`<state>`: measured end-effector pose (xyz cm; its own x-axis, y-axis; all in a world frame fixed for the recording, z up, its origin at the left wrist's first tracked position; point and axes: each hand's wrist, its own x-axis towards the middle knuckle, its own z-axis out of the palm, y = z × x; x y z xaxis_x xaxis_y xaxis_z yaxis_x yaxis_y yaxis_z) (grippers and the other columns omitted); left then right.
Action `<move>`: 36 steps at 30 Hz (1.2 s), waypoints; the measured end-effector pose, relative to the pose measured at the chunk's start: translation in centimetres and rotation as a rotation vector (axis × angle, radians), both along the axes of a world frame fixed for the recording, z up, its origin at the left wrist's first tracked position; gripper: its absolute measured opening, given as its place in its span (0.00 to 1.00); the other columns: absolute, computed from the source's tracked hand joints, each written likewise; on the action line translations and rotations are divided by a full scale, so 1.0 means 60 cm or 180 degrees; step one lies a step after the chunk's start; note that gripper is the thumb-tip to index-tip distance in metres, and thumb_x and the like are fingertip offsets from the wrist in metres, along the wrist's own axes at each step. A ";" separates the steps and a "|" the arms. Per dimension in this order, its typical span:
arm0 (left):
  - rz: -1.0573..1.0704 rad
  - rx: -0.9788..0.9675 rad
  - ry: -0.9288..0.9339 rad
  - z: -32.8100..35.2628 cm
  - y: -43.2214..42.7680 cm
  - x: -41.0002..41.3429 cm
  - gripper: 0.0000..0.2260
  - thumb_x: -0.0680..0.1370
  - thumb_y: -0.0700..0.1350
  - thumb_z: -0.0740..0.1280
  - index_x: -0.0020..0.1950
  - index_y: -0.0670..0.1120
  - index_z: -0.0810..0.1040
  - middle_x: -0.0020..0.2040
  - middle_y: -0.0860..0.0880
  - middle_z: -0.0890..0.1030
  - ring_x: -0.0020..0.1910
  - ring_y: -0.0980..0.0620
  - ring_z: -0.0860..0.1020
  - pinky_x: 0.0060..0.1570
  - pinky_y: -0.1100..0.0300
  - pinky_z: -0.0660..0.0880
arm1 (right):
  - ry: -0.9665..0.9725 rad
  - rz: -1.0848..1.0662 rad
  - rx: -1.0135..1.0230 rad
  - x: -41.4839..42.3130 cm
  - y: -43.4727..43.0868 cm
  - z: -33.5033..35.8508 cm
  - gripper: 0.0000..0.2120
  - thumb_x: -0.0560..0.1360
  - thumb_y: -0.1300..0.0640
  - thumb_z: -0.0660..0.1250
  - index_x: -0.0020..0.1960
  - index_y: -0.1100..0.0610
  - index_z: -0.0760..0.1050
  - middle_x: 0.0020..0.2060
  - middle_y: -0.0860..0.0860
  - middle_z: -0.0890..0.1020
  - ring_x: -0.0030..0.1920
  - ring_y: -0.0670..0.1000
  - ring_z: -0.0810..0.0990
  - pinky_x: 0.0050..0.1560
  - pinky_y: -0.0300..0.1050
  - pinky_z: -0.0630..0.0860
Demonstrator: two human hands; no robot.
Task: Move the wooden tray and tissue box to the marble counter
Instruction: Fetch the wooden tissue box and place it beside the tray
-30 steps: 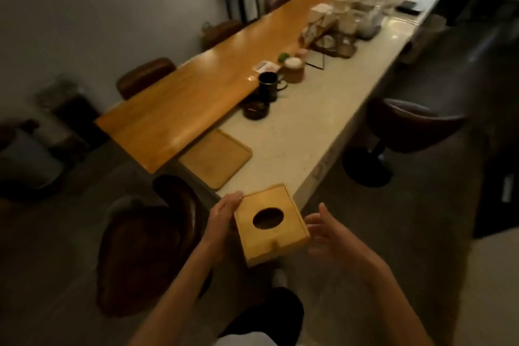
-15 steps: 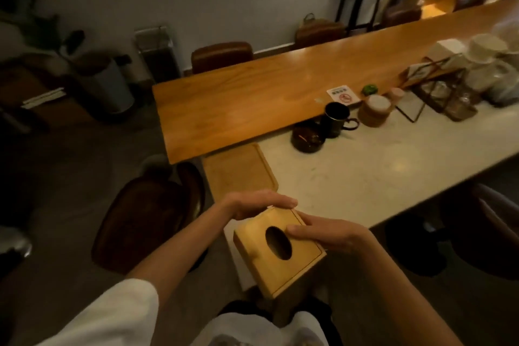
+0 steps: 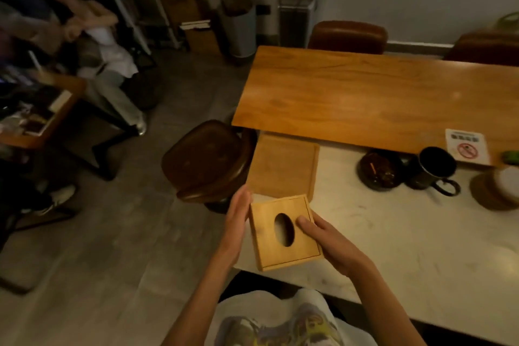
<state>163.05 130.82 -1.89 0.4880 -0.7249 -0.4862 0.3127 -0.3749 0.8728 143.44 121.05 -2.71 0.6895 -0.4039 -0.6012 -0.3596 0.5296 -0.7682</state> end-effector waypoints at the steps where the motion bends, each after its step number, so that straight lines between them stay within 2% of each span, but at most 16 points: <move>1: 0.0035 0.0030 0.0005 -0.013 0.024 -0.008 0.35 0.73 0.71 0.64 0.75 0.56 0.66 0.75 0.51 0.70 0.73 0.52 0.70 0.73 0.44 0.66 | -0.0002 -0.0162 0.0086 0.003 0.006 -0.010 0.34 0.70 0.30 0.70 0.73 0.38 0.68 0.62 0.46 0.83 0.61 0.51 0.83 0.65 0.58 0.77; 3: -0.0117 0.0121 0.0091 -0.034 0.063 -0.023 0.37 0.73 0.70 0.63 0.77 0.55 0.64 0.76 0.52 0.70 0.73 0.52 0.70 0.73 0.44 0.67 | 0.0018 -0.0563 0.0233 0.006 0.021 -0.028 0.35 0.68 0.30 0.72 0.72 0.40 0.71 0.62 0.48 0.84 0.60 0.53 0.84 0.64 0.60 0.78; 6: -0.0725 0.0386 0.0155 -0.044 0.095 -0.025 0.34 0.76 0.67 0.60 0.79 0.54 0.63 0.75 0.53 0.70 0.73 0.54 0.70 0.73 0.47 0.68 | 0.0099 -0.1023 0.0259 0.010 0.062 -0.054 0.39 0.65 0.31 0.74 0.73 0.40 0.70 0.62 0.48 0.83 0.59 0.53 0.84 0.62 0.59 0.79; 8: -0.1013 0.0555 0.0059 -0.049 0.105 -0.014 0.30 0.78 0.66 0.60 0.79 0.57 0.61 0.76 0.55 0.68 0.74 0.57 0.69 0.74 0.50 0.67 | 0.0176 -0.1185 0.0311 0.021 0.099 -0.071 0.39 0.66 0.32 0.75 0.74 0.39 0.69 0.64 0.46 0.82 0.61 0.52 0.83 0.62 0.58 0.79; 10: -0.1107 0.0595 -0.0016 -0.055 0.114 0.002 0.28 0.82 0.60 0.57 0.80 0.55 0.57 0.77 0.57 0.64 0.75 0.58 0.65 0.75 0.55 0.64 | 0.0193 -0.1361 0.0391 0.037 0.130 -0.080 0.37 0.67 0.33 0.75 0.74 0.40 0.70 0.66 0.46 0.81 0.63 0.52 0.82 0.64 0.59 0.78; 12: -0.1186 0.0647 0.0136 -0.065 0.121 0.024 0.31 0.80 0.62 0.57 0.81 0.56 0.54 0.78 0.57 0.62 0.76 0.57 0.64 0.75 0.54 0.63 | 0.0214 -0.1441 0.0327 0.065 0.149 -0.084 0.33 0.72 0.35 0.72 0.74 0.40 0.69 0.66 0.46 0.80 0.64 0.51 0.81 0.65 0.60 0.77; 15: -0.1267 0.0608 0.0272 -0.078 0.120 0.052 0.36 0.76 0.70 0.60 0.80 0.63 0.52 0.79 0.58 0.62 0.75 0.57 0.65 0.74 0.49 0.65 | 0.0299 -0.1584 0.0093 0.108 0.162 -0.087 0.27 0.78 0.36 0.63 0.75 0.42 0.67 0.67 0.46 0.79 0.65 0.49 0.80 0.65 0.55 0.77; 17: -0.1334 0.0605 0.0184 -0.088 0.108 0.074 0.34 0.76 0.71 0.58 0.79 0.64 0.54 0.79 0.58 0.61 0.77 0.57 0.63 0.76 0.47 0.63 | 0.0320 -0.1932 0.0136 0.129 0.168 -0.094 0.29 0.77 0.32 0.61 0.75 0.43 0.67 0.68 0.48 0.78 0.66 0.51 0.79 0.64 0.58 0.77; 19: -0.1442 0.0591 0.0256 -0.095 0.094 0.095 0.34 0.77 0.71 0.57 0.80 0.60 0.56 0.80 0.56 0.62 0.78 0.55 0.62 0.77 0.45 0.60 | 0.0307 -0.2245 0.0398 0.142 0.169 -0.098 0.33 0.76 0.28 0.57 0.74 0.44 0.69 0.68 0.52 0.79 0.66 0.55 0.79 0.65 0.64 0.76; 22: -0.1615 0.0628 0.0463 -0.109 0.082 0.116 0.38 0.75 0.73 0.56 0.80 0.55 0.59 0.80 0.52 0.63 0.78 0.52 0.62 0.77 0.42 0.58 | 0.0232 -0.2308 0.0509 0.152 0.162 -0.090 0.32 0.78 0.30 0.46 0.71 0.45 0.71 0.67 0.52 0.80 0.67 0.54 0.78 0.71 0.61 0.71; 25: -0.1711 0.0642 0.0486 -0.109 0.077 0.128 0.43 0.73 0.76 0.55 0.81 0.52 0.58 0.80 0.50 0.62 0.78 0.52 0.62 0.78 0.43 0.56 | 0.0127 -0.2199 0.0488 0.162 0.154 -0.083 0.31 0.77 0.30 0.42 0.69 0.41 0.70 0.69 0.49 0.78 0.70 0.51 0.76 0.75 0.58 0.66; 29: -0.1829 0.0720 0.0468 -0.097 0.073 0.145 0.36 0.79 0.68 0.48 0.80 0.47 0.61 0.78 0.48 0.66 0.76 0.53 0.65 0.78 0.47 0.59 | 0.0066 -0.1999 0.0459 0.165 0.147 -0.080 0.31 0.77 0.28 0.41 0.68 0.39 0.71 0.70 0.46 0.77 0.72 0.49 0.73 0.77 0.56 0.62; 32: -0.1920 0.0675 0.0586 -0.102 0.073 0.146 0.34 0.80 0.64 0.45 0.79 0.45 0.62 0.77 0.46 0.67 0.75 0.54 0.68 0.75 0.56 0.64 | -0.0040 -0.1857 0.0449 0.161 0.137 -0.082 0.32 0.78 0.30 0.39 0.69 0.40 0.70 0.68 0.44 0.79 0.71 0.47 0.74 0.76 0.54 0.62; 36: -0.1869 0.0731 0.0717 -0.104 0.065 0.142 0.29 0.78 0.67 0.52 0.72 0.52 0.69 0.78 0.44 0.65 0.76 0.49 0.66 0.74 0.56 0.62 | -0.0107 -0.1830 0.0512 0.158 0.126 -0.091 0.31 0.79 0.32 0.38 0.69 0.41 0.71 0.68 0.45 0.79 0.71 0.47 0.74 0.78 0.55 0.61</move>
